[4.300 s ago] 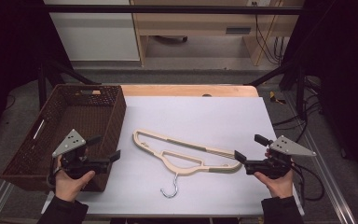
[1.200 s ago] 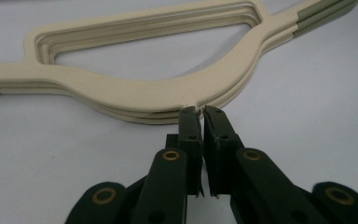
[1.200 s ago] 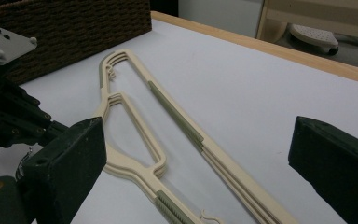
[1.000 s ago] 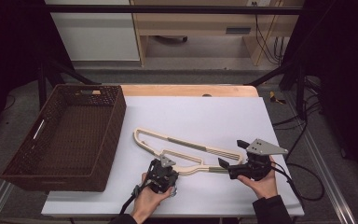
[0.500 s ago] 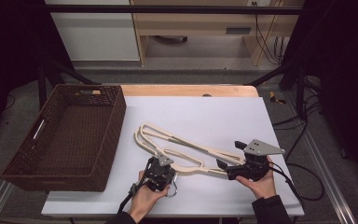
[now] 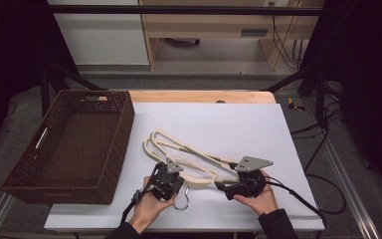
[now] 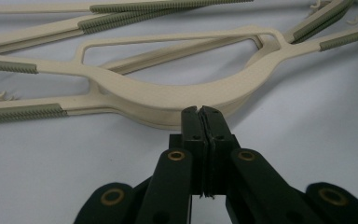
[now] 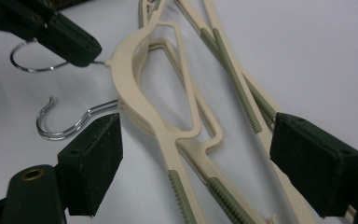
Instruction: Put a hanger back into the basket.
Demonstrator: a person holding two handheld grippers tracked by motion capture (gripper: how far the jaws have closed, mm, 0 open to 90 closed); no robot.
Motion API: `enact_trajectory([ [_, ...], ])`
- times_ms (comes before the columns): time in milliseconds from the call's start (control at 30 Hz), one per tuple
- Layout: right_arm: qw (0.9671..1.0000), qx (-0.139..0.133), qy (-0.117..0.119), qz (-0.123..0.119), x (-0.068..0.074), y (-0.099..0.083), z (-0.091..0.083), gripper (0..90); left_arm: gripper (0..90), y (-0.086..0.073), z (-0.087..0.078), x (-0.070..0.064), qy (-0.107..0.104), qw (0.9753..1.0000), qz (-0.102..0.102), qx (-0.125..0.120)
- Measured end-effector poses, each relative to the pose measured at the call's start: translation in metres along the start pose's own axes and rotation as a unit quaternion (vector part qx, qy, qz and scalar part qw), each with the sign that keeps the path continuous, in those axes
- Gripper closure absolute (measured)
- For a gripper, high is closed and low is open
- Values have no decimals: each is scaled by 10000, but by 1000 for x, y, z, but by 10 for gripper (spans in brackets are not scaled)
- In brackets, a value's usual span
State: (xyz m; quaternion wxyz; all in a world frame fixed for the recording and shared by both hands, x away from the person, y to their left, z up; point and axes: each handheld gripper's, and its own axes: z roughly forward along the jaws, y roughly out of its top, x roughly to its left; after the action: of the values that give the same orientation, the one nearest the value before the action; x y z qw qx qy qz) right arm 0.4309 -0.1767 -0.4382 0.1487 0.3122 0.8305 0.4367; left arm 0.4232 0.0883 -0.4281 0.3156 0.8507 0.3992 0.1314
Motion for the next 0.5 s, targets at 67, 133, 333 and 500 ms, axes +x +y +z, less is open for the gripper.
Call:
enact_trajectory([
  [67, 9999, 126, 61, -49, 2, -2, 6, 243, 889, 1, -1, 0, -52, 10000, -4, 4],
  [133, 9993, 280, 208, -131, 3, -4, 10, 302, 890, 2, -3, 0, -51, 10000, 44, 41],
  [333, 9960, 717, 382, -379, 5, -10, 22, 470, 890, 4, -7, 3, -129, 9999, 20, 35],
  [500, 9929, 934, 384, -630, 5, -13, 28, 589, 889, 5, -8, 3, -187, 9998, 12, 38],
])
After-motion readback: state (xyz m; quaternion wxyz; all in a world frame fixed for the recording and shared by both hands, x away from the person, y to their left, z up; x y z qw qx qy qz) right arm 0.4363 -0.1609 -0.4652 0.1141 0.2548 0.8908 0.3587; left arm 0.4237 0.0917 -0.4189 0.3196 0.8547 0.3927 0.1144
